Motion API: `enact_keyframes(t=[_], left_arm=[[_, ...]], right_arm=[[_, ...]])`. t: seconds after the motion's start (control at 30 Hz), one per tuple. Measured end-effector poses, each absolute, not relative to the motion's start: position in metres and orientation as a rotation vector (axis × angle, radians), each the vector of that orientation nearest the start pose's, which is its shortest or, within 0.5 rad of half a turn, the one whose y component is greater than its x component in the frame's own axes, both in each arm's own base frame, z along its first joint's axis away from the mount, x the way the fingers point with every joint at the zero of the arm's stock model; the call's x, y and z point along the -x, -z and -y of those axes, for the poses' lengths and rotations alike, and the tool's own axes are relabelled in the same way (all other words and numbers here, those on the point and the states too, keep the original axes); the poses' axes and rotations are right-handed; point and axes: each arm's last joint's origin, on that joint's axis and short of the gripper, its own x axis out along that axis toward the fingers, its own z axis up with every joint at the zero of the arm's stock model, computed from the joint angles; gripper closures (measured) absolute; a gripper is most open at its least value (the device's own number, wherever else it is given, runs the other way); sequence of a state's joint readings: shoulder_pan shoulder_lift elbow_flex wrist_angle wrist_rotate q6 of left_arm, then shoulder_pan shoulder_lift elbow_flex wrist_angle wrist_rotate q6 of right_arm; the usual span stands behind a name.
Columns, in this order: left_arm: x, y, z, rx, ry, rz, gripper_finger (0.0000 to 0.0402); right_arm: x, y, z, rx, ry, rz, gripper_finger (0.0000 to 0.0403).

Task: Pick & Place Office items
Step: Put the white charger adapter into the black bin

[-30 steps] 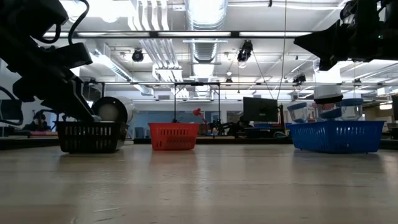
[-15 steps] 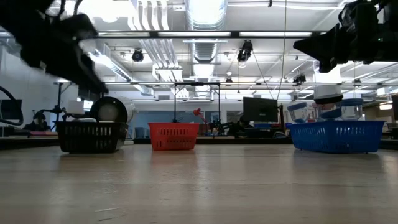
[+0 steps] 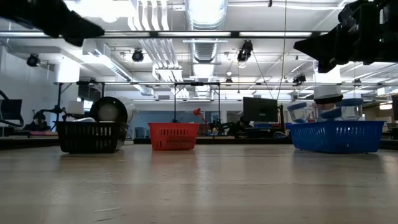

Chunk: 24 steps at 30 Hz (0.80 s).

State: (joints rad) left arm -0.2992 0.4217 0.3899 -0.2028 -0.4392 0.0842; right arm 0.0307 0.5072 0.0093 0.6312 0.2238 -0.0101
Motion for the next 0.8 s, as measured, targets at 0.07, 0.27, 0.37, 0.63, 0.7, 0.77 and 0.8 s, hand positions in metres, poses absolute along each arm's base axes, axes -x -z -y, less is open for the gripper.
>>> enact_keyframes(t=[0.07, 0.27, 0.37, 0.63, 0.7, 0.77, 0.8], left_arm=[[-0.109, -0.231, 0.020, -0.160, -0.140, -0.205, 0.0383], [-0.095, -0.208, 0.015, 0.019, -0.178, -0.129, 0.0392], [-0.090, -0.202, 0.014, 0.044, -0.178, -0.101, 0.0398], [-0.082, -0.191, 0.011, 0.022, -0.171, -0.089, 0.0399], [-0.082, -0.191, 0.011, 0.017, -0.172, -0.092, 0.0397], [-0.084, -0.186, 0.012, 0.013, -0.173, -0.103, 0.0396], [-0.084, -0.183, 0.012, 0.007, -0.177, -0.112, 0.0396]], right_arm=[[-0.129, -0.180, 0.002, -0.015, 0.194, 0.135, 0.0394], [-0.128, -0.187, -0.001, -0.017, 0.075, 0.200, 0.0394], [-0.128, -0.186, -0.002, -0.008, 0.064, 0.199, 0.0394], [-0.129, -0.191, -0.002, 0.026, 0.070, 0.214, 0.0394], [-0.129, -0.191, -0.002, 0.015, 0.069, 0.214, 0.0394], [-0.129, -0.191, -0.002, -0.003, 0.068, 0.215, 0.0394], [-0.129, -0.192, -0.002, -0.017, 0.067, 0.219, 0.0394]])
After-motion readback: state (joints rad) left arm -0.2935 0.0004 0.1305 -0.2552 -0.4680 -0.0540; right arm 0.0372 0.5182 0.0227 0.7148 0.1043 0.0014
